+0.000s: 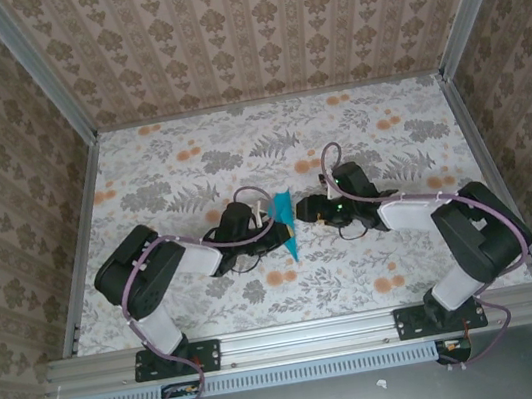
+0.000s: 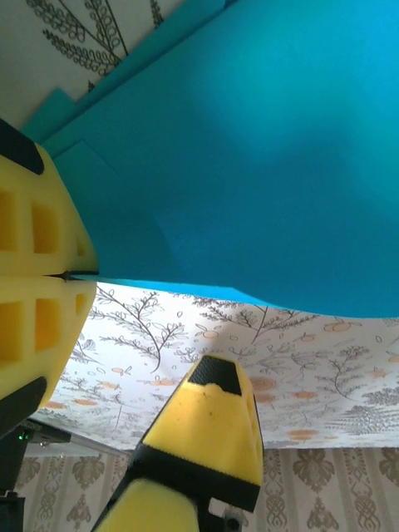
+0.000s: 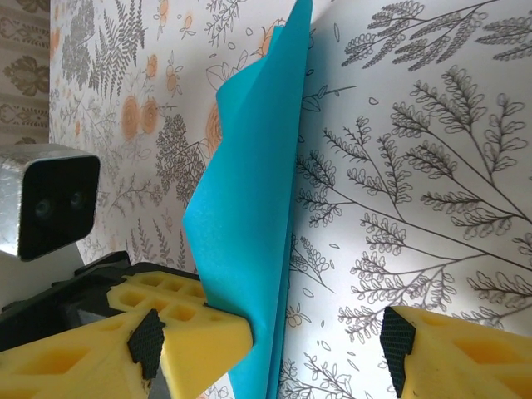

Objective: Fold a paper plane with a square sheet of paper (fold left side to right side)
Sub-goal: Fold the wing for the fifth time at the center of the table.

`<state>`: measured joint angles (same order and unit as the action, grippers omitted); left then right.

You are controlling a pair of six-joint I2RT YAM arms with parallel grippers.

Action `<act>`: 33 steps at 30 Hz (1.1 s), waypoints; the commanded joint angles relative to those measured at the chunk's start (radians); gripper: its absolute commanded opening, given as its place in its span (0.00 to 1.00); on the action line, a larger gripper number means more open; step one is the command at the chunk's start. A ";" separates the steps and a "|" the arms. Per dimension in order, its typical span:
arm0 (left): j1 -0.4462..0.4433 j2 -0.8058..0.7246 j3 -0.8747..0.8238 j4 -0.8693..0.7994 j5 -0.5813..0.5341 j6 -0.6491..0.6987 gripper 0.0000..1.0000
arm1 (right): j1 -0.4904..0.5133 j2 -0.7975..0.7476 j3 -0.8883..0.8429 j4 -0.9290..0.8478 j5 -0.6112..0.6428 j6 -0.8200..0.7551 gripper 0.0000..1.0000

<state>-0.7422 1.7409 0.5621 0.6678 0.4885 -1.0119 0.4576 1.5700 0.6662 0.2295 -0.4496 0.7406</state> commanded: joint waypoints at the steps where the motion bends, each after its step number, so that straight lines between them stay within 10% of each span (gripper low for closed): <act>1: 0.011 0.005 -0.017 0.086 0.029 -0.029 0.00 | 0.013 0.026 0.037 -0.001 0.002 0.003 0.69; 33: 0.023 0.006 -0.091 0.166 0.010 -0.058 0.01 | 0.067 0.254 0.210 -0.054 0.029 0.049 0.50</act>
<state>-0.7292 1.7412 0.4820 0.8093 0.5007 -1.0557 0.5156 1.8050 0.8509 0.2012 -0.4232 0.7715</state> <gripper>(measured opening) 0.047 0.501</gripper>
